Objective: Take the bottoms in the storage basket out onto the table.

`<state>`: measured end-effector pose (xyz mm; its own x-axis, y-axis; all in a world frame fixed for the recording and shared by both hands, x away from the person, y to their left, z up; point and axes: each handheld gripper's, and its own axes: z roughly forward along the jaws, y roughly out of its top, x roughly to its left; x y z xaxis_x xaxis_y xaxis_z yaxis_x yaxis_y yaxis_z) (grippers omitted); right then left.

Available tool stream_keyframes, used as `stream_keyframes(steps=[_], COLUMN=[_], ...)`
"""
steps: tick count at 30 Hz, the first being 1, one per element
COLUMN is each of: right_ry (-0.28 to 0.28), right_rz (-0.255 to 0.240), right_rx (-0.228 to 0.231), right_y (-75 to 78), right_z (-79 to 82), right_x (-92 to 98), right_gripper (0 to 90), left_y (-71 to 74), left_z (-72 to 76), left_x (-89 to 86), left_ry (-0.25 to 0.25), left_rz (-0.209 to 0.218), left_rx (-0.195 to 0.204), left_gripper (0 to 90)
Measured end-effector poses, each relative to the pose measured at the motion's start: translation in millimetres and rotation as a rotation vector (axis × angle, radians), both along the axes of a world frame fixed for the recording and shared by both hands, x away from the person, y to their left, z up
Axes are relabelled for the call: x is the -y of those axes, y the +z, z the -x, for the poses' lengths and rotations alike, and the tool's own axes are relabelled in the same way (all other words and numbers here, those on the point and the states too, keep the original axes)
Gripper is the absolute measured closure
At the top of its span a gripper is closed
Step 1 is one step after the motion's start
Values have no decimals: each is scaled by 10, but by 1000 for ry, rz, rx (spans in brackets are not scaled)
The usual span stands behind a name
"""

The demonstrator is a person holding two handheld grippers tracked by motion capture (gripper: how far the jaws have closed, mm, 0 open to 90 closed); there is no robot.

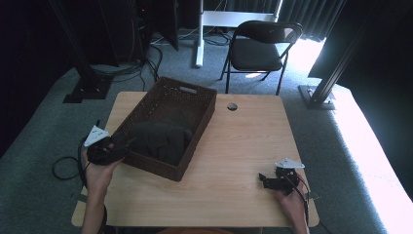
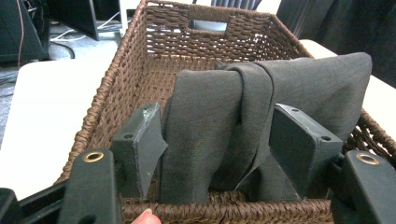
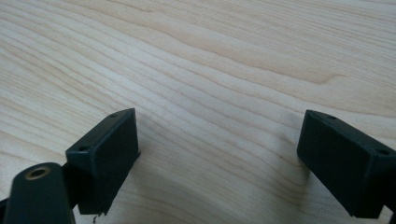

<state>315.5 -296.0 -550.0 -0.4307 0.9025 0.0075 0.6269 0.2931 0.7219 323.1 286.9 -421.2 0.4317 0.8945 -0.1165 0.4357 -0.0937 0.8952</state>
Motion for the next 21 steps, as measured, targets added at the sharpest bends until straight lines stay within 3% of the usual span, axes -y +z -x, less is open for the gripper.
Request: stream_keyframes(steps=[21], right_ry=[0], right_rz=[0], right_rx=[0], right_y=[0], right_z=[0], right_x=[0], right_gripper=[123], left_y=[69], left_z=[-3], left_x=[26], left_ry=[-16], left_rz=[-3], left_rx=[14], left_gripper=[342])
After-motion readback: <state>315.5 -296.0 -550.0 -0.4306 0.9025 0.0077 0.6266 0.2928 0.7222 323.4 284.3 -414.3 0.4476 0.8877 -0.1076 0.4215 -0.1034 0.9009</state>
